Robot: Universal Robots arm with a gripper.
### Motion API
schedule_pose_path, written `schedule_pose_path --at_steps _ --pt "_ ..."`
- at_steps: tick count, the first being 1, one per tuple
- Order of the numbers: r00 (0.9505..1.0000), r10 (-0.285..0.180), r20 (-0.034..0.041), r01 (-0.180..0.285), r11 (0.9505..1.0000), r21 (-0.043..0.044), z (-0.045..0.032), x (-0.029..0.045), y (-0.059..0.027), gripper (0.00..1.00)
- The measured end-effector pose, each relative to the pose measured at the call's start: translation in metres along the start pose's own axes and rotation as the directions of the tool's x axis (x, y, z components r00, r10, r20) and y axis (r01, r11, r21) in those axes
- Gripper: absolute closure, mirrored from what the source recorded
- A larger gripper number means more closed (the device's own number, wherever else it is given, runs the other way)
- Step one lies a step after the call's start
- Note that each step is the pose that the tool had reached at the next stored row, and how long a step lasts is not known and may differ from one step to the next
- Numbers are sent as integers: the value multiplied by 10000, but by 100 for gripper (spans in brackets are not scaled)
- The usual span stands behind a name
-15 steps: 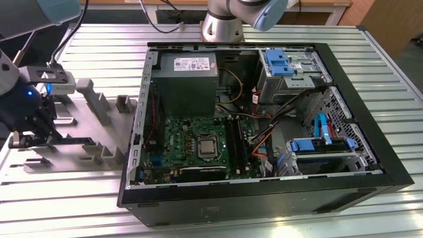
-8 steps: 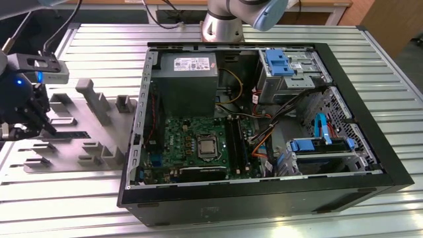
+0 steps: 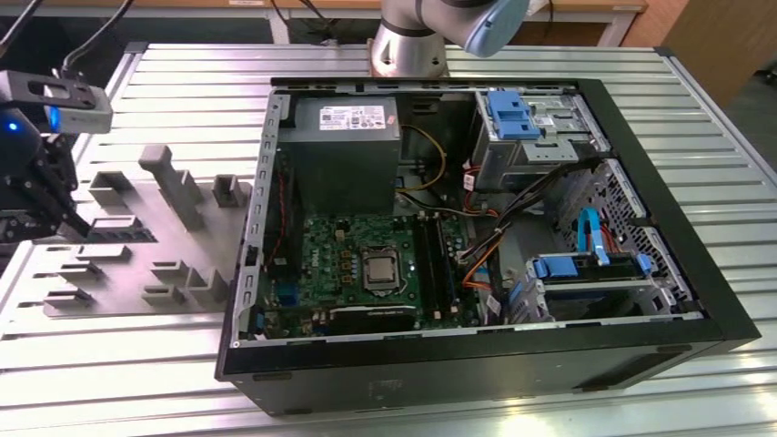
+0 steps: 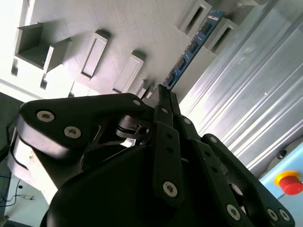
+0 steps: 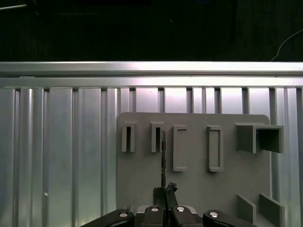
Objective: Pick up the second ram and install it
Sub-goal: 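Pick up the second ram and move it above second insertion slot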
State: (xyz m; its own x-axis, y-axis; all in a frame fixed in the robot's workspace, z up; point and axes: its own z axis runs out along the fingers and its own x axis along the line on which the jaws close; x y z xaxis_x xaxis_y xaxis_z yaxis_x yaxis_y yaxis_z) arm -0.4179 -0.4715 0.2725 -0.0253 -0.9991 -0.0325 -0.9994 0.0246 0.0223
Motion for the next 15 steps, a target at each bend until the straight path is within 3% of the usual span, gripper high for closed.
schedule_pose_path --at_steps 15 --pt "10000 0 0 0 10000 0 -373 -12 8 87"
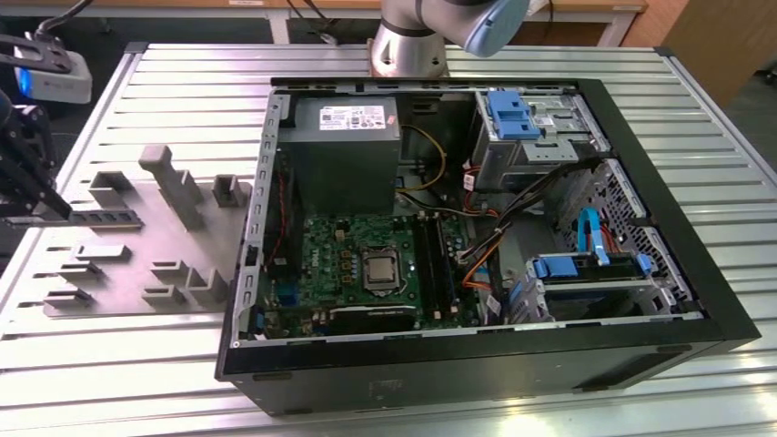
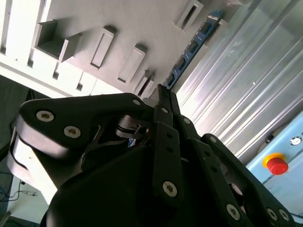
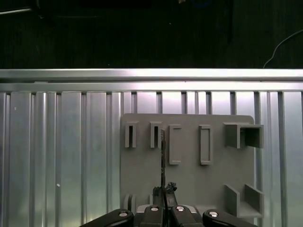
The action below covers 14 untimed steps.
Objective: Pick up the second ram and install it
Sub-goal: 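Pick up the second ram and move it above second insertion slot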
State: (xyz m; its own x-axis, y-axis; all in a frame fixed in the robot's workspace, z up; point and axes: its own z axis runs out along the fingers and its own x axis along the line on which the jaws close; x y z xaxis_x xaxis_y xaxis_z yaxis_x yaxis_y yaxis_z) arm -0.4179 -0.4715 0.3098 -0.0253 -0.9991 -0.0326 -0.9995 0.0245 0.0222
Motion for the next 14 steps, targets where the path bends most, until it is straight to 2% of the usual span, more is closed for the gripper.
schedule_pose_path --at_steps 14 --pt "10000 0 0 0 10000 0 -437 -14 10 87"
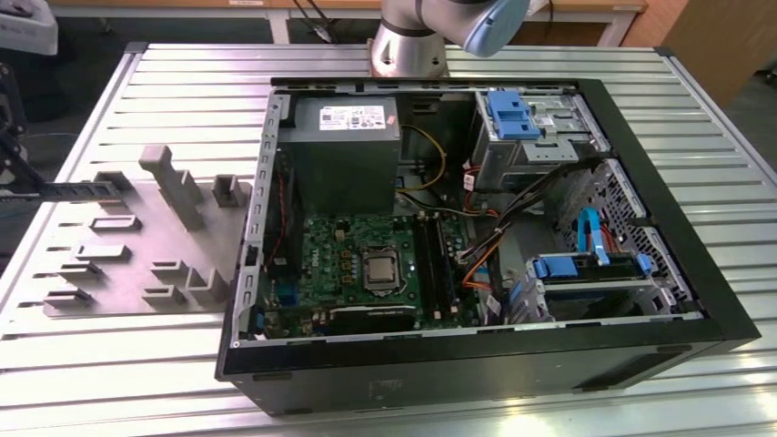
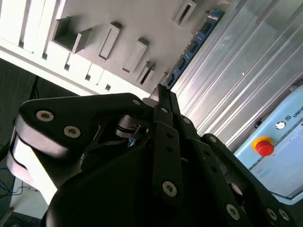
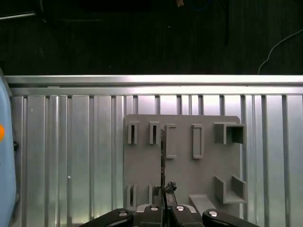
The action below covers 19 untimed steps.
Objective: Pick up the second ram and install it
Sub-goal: 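Pick up the second ram and move it above second insertion slot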
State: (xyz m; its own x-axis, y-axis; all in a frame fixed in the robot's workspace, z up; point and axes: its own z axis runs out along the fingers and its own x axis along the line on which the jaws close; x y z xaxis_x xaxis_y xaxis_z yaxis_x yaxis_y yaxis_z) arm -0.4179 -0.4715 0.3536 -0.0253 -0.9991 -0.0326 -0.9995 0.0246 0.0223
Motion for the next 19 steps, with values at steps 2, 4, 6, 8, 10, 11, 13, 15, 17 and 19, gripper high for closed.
schedule_pose_path --at_steps 2,4,6,8,10,11,13,15,17,19 --pt "10000 0 0 0 10000 1 -68 -2 2 87" --pt "10000 0 0 0 10000 0 -135 -4 3 87" --pt "10000 0 1 0 10000 1 -202 -7 5 87" --pt "10000 0 0 0 10000 0 -266 -9 6 87" --pt "10000 0 1 0 10000 1 -335 -11 8 87" --pt "10000 0 1 0 10000 1 -366 -12 8 87" --pt "10000 0 0 0 10000 0 -426 -14 10 87" --pt "10000 0 1 0 10000 1 -472 -15 11 87" --pt "10000 0 2 0 10000 2 -481 -15 11 87" --pt "10000 -1 2 1 10000 2 -482 -16 11 87"
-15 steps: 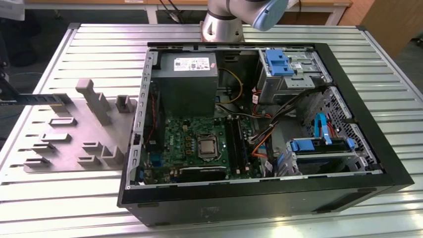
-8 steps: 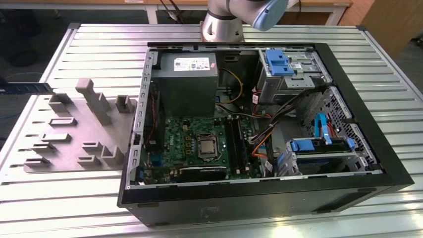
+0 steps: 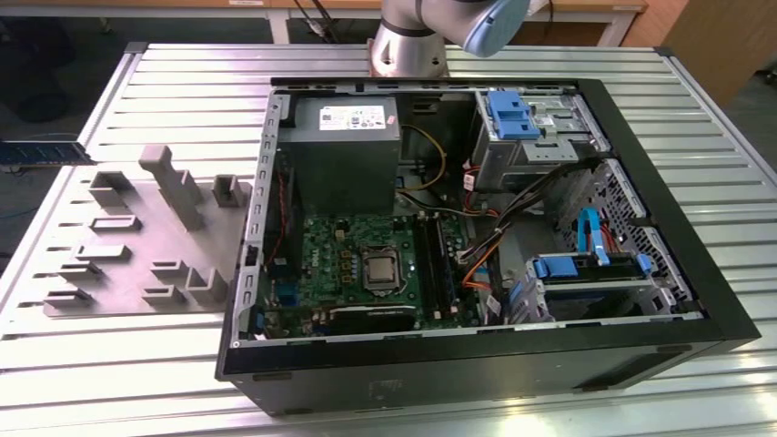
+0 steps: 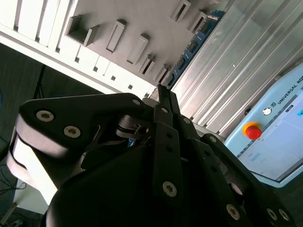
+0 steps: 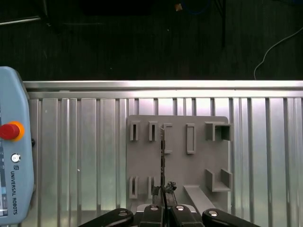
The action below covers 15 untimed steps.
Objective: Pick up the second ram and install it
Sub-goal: 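Pick up the second ram and move it above second insertion slot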
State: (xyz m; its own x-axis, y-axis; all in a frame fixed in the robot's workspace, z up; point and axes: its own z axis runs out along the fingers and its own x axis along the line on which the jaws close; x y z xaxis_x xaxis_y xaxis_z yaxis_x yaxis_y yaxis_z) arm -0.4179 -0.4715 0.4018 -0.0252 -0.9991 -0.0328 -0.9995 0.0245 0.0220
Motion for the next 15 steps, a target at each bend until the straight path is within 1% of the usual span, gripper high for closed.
schedule_pose_path --at_steps 8,11,15 --pt "10000 -1 1 1 10000 -3 -3 0 -12 87" --pt "10000 1 3 -1 10000 -2 -2 -1 -46 87" --pt "10000 1 2 -1 10000 -2 -4 -3 -122 87"
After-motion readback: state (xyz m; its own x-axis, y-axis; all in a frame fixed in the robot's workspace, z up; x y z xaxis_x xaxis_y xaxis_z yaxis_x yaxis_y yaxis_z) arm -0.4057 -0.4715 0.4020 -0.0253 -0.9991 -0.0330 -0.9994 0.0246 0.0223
